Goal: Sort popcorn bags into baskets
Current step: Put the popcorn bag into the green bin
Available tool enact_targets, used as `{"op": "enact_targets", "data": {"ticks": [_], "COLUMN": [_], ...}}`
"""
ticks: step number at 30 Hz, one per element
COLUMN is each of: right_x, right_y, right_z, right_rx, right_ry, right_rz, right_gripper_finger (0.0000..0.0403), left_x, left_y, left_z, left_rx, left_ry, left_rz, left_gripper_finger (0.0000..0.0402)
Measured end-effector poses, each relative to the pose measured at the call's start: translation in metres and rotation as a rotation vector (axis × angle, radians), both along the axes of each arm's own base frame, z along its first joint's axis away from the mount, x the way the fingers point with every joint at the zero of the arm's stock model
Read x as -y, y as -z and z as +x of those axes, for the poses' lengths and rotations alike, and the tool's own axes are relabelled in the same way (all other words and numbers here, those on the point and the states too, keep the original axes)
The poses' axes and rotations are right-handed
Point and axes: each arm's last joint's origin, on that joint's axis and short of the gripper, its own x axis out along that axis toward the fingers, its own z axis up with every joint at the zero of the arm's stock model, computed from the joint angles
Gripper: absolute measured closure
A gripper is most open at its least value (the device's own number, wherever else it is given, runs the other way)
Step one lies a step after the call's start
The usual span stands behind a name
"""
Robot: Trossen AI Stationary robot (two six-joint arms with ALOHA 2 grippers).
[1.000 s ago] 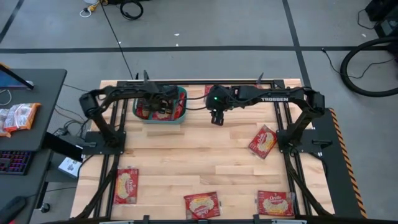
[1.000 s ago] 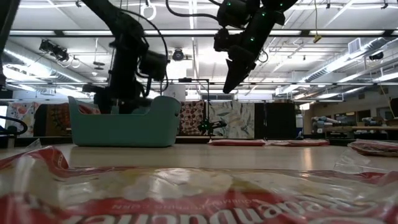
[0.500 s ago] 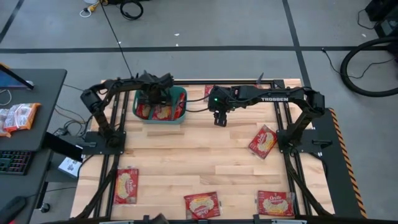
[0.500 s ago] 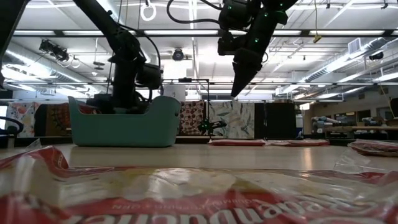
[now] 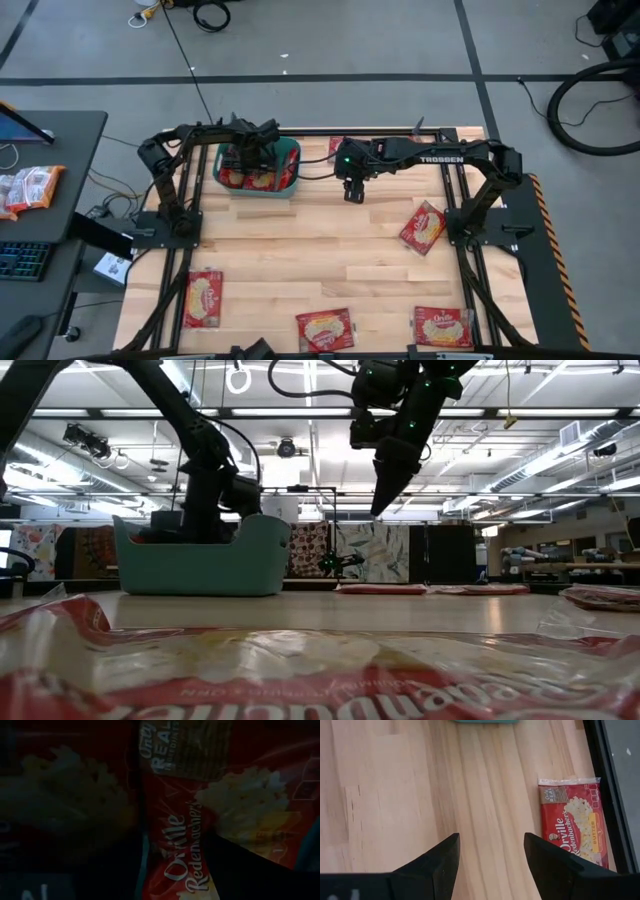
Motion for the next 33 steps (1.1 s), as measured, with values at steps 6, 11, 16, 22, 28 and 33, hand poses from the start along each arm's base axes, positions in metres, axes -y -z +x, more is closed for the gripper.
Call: {"op": "enact_targets", "data": {"ticks": [6, 11, 16, 22, 28, 33], "right_x": [0.0, 0.0, 0.001, 0.001, 0.002, 0.004], "right_y": [0.0, 0.0, 0.0, 0.0, 0.0, 0.0], "right_z": [0.0, 0.0, 0.0, 0.0, 0.0, 0.0], "right_rx": [0.004, 0.004, 0.003, 0.005, 0.008, 0.009], "right_ry": [0.022, 0.018, 0.021, 0.024, 0.012, -0.017], "right_rz": [0.012, 0.01, 0.01, 0.011, 0.002, 0.007], "right_gripper_finger": [0.0176, 0.0176, 0.0176, 0.0176, 0.0176, 0.0176], "left_x": [0.003, 0.003, 0.007, 0.024, 0.055, 0.078], "left_y": [0.001, -0.004, -0.013, -0.05, -0.081, -0.084], "left_z": [0.004, 0.002, -0.003, -0.011, -0.015, -0.015], "left_rx": [-0.037, -0.075, -0.143, -0.398, -0.652, -0.743], "left_ry": [0.102, 0.117, 0.127, 0.192, 0.207, 0.196], "left_rz": [0.048, 0.086, 0.134, 0.239, 0.427, 0.548], "left_gripper_finger": [0.0211, 0.0306, 0.0385, 0.0383, 0.0383, 0.0383]}}
